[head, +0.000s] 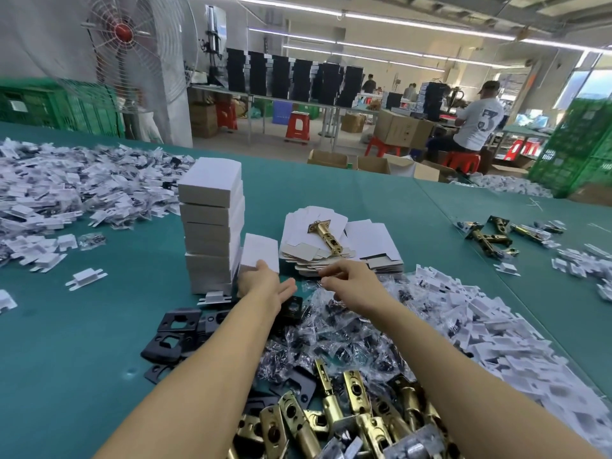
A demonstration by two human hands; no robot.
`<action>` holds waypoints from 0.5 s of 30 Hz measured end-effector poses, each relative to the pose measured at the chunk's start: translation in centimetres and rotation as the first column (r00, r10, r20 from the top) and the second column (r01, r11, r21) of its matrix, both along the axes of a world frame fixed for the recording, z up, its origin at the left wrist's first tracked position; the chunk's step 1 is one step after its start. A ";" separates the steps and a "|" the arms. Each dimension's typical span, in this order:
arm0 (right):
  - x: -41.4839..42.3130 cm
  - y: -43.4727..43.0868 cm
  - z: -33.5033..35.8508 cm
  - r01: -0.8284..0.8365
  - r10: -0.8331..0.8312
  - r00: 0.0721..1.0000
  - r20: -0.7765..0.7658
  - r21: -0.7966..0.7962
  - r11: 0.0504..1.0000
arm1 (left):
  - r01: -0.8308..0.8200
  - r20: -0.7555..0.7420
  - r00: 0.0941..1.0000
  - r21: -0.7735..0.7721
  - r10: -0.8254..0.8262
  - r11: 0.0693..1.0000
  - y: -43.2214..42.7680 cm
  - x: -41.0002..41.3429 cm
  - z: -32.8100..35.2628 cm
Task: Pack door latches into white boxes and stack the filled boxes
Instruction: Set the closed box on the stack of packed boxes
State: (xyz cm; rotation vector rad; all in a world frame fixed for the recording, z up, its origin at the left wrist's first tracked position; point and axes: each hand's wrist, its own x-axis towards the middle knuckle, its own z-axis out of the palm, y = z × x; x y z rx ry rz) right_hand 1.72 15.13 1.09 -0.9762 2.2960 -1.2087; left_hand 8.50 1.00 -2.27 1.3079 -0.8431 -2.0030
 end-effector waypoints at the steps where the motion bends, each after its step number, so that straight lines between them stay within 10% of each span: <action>1: 0.0 0.1 -0.1 0.000 0.000 1.000 0.002 -0.001 1.000 | 0.011 0.014 1.000 -0.020 -0.011 1.000 -0.1 0.0 -0.2; 9: -0.5 -0.9 -0.4 0.015 -0.013 0.999 -0.049 0.057 0.998 | 0.002 0.067 0.998 -0.010 -0.002 1.000 -0.3 2.1 -0.9; 15: -1.5 -1.8 -1.1 0.080 -0.071 0.992 -0.104 0.086 0.993 | 0.095 0.143 0.989 -0.332 -0.049 0.939 0.5 1.3 -1.0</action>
